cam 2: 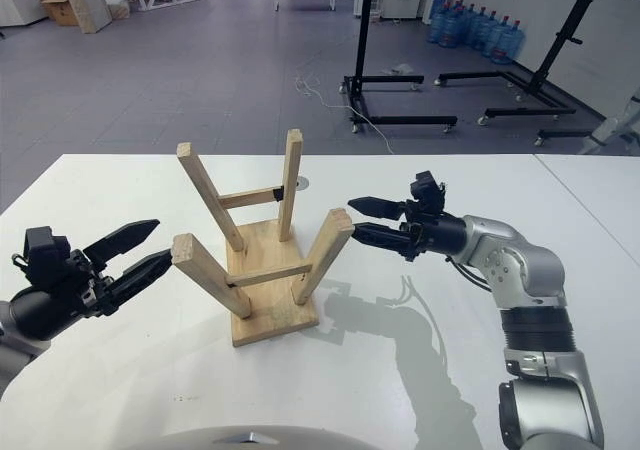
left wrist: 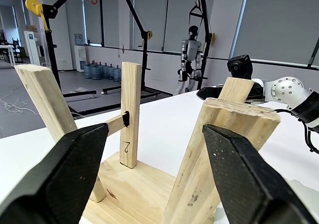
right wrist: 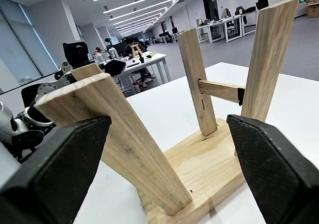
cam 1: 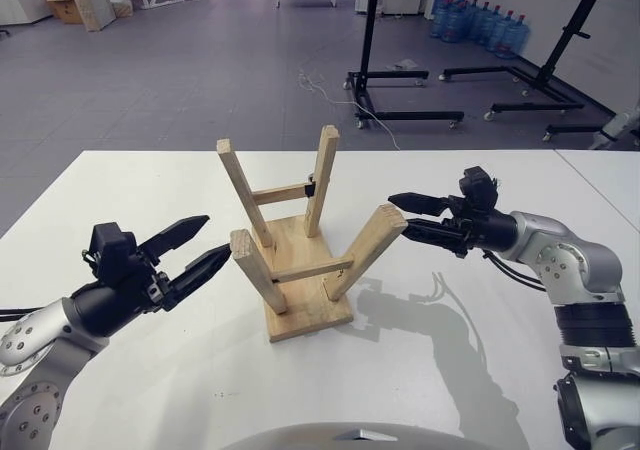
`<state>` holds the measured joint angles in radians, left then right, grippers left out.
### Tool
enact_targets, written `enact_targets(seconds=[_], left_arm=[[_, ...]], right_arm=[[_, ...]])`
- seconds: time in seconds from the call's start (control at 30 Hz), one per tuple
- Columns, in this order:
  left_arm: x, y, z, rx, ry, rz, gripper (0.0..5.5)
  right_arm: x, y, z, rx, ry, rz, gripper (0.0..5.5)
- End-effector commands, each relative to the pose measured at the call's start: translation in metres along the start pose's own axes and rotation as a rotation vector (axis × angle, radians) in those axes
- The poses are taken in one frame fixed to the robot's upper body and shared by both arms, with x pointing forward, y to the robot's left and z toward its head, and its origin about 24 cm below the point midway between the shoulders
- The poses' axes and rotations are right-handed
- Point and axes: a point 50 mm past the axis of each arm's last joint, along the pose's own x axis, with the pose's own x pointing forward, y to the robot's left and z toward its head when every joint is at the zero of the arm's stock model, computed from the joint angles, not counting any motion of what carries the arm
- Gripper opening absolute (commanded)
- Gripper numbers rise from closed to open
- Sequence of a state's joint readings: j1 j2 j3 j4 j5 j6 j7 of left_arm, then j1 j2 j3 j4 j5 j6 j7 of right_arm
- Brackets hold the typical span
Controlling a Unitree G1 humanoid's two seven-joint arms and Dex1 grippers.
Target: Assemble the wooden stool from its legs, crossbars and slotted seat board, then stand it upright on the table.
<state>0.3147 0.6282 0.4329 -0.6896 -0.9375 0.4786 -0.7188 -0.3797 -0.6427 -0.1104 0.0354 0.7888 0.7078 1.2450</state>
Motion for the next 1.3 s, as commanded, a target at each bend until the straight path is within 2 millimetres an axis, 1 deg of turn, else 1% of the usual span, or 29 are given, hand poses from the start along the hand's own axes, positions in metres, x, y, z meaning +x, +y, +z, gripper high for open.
enact_targets(seconds=[0.03, 0.13, 0.27, 0.37, 0.57, 0.63, 0.7, 0.8, 0.87, 1.0, 1.07, 1.23, 1.3], left_arm=[[0.012, -0.004, -0.001, -0.014, 0.020, -0.072, 3.45], [0.018, -0.007, -0.003, -0.016, 0.028, -0.101, 3.45], [0.032, -0.017, -0.005, -0.019, 0.036, -0.158, 3.45], [0.040, -0.022, -0.009, -0.029, 0.051, -0.187, 3.45], [0.050, -0.026, -0.007, -0.025, 0.049, -0.234, 3.45], [0.050, -0.021, -0.010, -0.020, 0.067, -0.205, 3.45], [0.045, -0.012, -0.012, -0.009, 0.083, -0.147, 3.45], [0.037, 0.004, -0.014, 0.016, 0.091, -0.027, 3.45], [0.031, 0.014, -0.013, 0.024, 0.091, 0.043, 3.45], [0.022, 0.025, -0.009, 0.034, 0.087, 0.108, 3.45], [0.017, 0.035, -0.003, 0.052, 0.083, 0.159, 3.45], [0.018, 0.053, 0.011, 0.107, 0.066, 0.214, 3.45], [0.020, 0.059, 0.018, 0.124, 0.036, 0.229, 3.45]], right_arm=[[0.006, 0.008, -0.001, 0.009, 0.004, 0.061, 4.29], [0.009, 0.009, -0.002, 0.009, 0.017, 0.068, 4.29], [0.015, 0.009, -0.004, 0.001, 0.032, 0.076, 4.29], [0.022, 0.010, -0.006, -0.005, 0.052, 0.096, 4.29], [0.033, 0.010, -0.011, -0.015, 0.069, 0.112, 4.29], [0.033, 0.009, -0.019, -0.018, 0.113, 0.100, 4.29], [0.027, 0.006, -0.027, -0.031, 0.157, 0.060, 4.29], [0.018, -0.001, -0.031, -0.052, 0.168, -0.036, 4.29], [0.014, -0.005, -0.031, -0.063, 0.142, -0.092, 4.29], [0.009, -0.004, -0.032, -0.110, 0.084, -0.190, 4.29], [0.002, -0.005, -0.033, -0.147, 0.076, -0.251, 4.29], [-0.015, -0.006, -0.030, -0.190, 0.103, -0.316, 4.29], [-0.019, -0.011, -0.021, -0.216, 0.073, -0.351, 4.29]])
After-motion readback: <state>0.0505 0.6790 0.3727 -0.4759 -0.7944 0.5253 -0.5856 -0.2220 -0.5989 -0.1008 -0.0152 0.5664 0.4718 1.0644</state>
